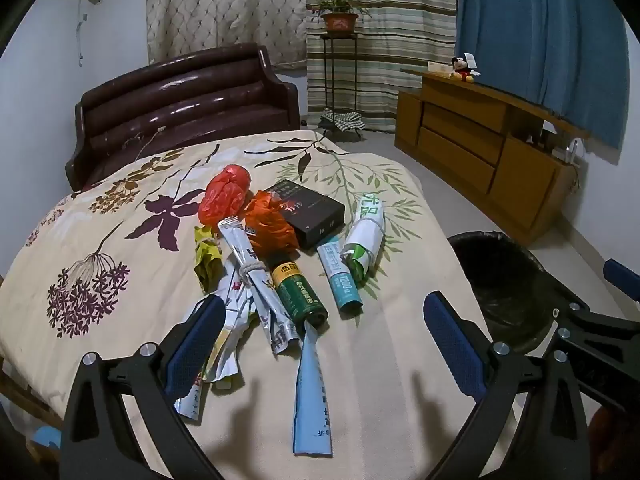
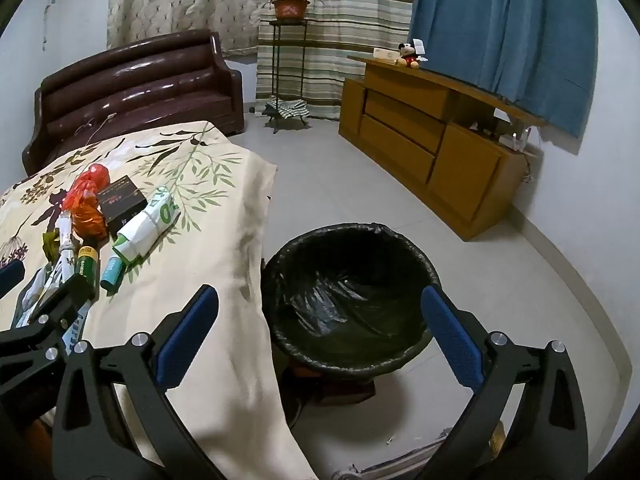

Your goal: Collect trash

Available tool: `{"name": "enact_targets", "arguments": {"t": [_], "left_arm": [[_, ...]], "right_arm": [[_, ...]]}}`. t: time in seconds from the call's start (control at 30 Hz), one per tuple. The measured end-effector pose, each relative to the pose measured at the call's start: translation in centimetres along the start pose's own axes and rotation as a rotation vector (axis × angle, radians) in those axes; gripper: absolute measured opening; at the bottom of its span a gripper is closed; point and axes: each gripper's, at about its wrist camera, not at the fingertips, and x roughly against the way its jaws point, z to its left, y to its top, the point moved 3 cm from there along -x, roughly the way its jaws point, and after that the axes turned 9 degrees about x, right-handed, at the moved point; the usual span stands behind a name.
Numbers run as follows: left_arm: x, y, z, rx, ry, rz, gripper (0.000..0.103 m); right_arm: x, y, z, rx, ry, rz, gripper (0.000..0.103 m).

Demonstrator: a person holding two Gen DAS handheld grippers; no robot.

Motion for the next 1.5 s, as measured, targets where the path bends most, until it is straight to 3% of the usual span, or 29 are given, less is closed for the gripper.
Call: {"name": "enact_targets", "arguments": {"t": [1.5], "left_arm": [[-0.04,0.10,-0.16,0.001,-0.013,0.006,0.097]], "right_arm": [[0.27,0.12,-0.72,-0.004,0.001,-0.001,0.099]]}}
